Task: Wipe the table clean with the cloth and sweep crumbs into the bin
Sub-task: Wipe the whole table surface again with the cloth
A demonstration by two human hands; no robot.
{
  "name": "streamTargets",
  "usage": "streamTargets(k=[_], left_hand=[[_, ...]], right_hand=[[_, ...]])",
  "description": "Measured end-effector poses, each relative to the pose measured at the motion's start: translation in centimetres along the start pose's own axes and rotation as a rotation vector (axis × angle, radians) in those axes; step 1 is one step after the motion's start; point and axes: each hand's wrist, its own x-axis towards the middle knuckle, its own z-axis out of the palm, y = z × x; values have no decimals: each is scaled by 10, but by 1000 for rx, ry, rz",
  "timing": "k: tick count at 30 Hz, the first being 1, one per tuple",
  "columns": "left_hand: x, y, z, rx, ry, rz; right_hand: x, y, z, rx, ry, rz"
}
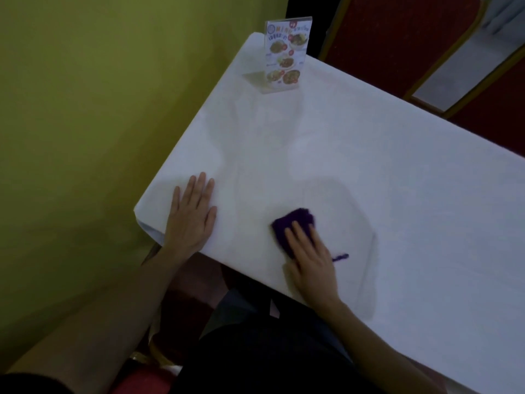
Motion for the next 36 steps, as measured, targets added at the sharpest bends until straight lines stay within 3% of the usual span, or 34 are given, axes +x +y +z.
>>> streamTargets(k=[3, 7, 11, 16, 21, 27, 31, 36], left_hand=[[-3, 22, 3, -1, -21, 78], [-5, 36, 7, 5, -34, 65], [-5, 34, 8, 41, -42, 62], [-4, 33, 9, 45, -51, 68], [-6, 45, 9, 36, -51, 77], [-1, 118, 18, 11, -89, 246], [-1, 173, 29, 0, -124, 295], [-6, 212, 43, 33, -141, 327]], right_hand=[[16, 37, -19, 17, 81, 213], [78, 29, -23, 60, 123, 449], [88, -12, -6, 55, 63, 338], [7, -13, 2, 33, -7, 130], [-71, 50, -20, 28, 65, 279], [-27, 107, -49, 69, 191, 608], [-17, 87, -42, 88, 154, 513], [-94, 76, -35, 75, 81, 328]])
